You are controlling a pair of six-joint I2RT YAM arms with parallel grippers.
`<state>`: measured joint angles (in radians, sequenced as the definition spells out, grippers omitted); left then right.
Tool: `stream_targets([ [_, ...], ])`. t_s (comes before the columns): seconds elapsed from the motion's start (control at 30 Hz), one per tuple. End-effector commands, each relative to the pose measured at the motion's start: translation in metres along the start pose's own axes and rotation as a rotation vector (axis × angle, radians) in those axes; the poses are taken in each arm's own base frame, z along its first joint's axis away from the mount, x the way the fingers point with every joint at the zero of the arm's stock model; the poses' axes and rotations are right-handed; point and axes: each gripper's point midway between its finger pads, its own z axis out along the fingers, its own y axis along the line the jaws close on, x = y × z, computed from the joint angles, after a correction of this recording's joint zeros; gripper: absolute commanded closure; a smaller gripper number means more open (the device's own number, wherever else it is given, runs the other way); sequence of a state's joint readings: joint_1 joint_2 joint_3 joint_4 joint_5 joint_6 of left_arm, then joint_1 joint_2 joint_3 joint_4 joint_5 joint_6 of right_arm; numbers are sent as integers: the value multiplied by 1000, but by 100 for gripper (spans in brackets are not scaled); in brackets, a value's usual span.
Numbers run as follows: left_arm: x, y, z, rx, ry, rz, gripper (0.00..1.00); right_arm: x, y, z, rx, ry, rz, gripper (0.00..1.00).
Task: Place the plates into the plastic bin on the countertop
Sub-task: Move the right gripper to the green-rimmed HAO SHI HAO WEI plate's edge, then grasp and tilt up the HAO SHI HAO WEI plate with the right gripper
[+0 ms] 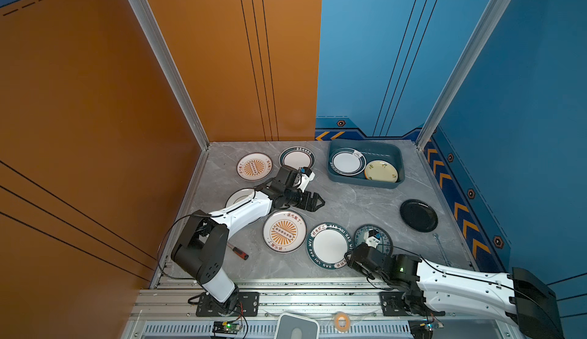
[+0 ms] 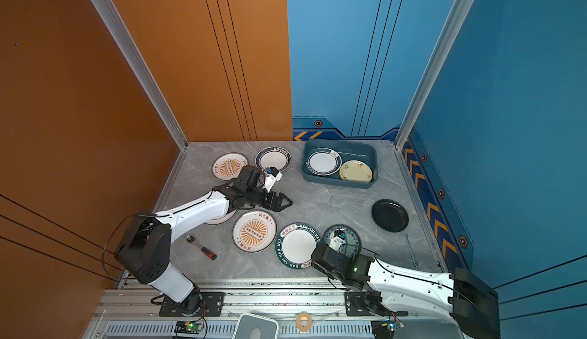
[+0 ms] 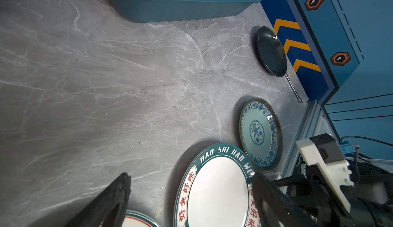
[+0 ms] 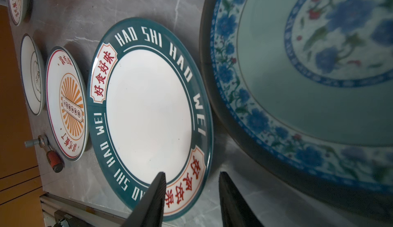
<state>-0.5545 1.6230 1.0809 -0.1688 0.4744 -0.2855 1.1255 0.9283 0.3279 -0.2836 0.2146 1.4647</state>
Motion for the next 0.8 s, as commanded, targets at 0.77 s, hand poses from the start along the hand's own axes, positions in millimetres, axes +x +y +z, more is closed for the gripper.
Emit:
stream_targets([
  [0.77, 5, 8, 2, -4, 13, -20, 10, -20, -11, 14, -38, -112, 101, 95],
])
